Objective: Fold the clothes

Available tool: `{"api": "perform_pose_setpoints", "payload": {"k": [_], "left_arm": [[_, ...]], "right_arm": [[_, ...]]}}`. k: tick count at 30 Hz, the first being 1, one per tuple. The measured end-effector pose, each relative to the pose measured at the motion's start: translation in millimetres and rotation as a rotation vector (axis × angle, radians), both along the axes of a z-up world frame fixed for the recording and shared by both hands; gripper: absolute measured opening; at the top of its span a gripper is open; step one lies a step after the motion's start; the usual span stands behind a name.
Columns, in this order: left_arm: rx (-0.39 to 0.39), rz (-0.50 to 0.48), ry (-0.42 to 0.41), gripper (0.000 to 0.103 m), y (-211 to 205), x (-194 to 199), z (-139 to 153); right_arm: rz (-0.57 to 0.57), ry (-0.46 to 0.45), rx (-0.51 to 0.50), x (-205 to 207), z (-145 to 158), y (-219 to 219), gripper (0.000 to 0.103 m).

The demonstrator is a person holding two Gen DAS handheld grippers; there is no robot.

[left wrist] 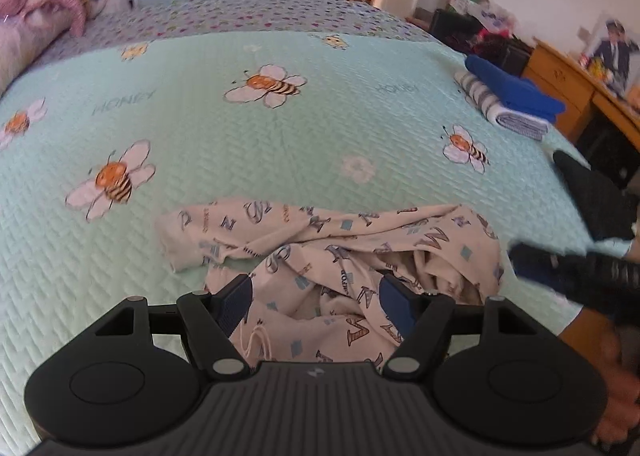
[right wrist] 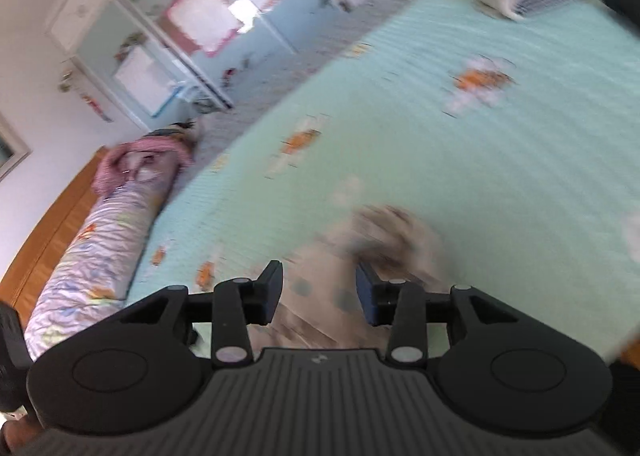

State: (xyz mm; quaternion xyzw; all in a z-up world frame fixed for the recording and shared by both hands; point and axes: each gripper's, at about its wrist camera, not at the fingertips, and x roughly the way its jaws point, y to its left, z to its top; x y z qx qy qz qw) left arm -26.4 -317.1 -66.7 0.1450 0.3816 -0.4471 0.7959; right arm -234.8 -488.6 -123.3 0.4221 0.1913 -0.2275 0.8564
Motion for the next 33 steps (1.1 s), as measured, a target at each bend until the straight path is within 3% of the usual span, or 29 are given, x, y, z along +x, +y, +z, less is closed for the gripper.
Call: {"api": "perform_pose_setpoints", "payload": {"k": [6,9,11,18,19,22,27,33], "left_arm": [[0.094,-0.18,-0.11,0.073,-54,-24,-4],[0.143,-0.256,-0.117,0.073,-79,-36,-13],[0.151,-0.254,-0.081,0.073,-91,-37,-21],[0.143,-0.111,0.183,0.073,-121,-15,-47],[0.131,-0.104,0.203,0.07,-124,-14,-49],[0.072,-0.092,0.22,0.016,-126,-17,-45],[-0.052,-0.066,0.134,0.014,-104,-19,-14],[-0.285,0.103,-0.056,0.014,-19,8,68]], "right_arm": [[-0.085,0.038,0.096,-37,-33,1,0.052],[-0.12,0.027,0.135,-45,-39,-5,0.054],[-0.13,0.015,0.139,-49,-38,-6,0.056],[-0.139,-0.01,0.162,-62,-39,-10,0.058],[-0.141,-0.013,0.166,-64,-40,-11,0.059],[-0.15,-0.016,0.178,-70,-43,-14,0.059],[-0.156,-0.024,0.174,-79,-41,-14,0.059],[-0.1,-0.04,0.119,-70,-25,-2,0.059]]}}
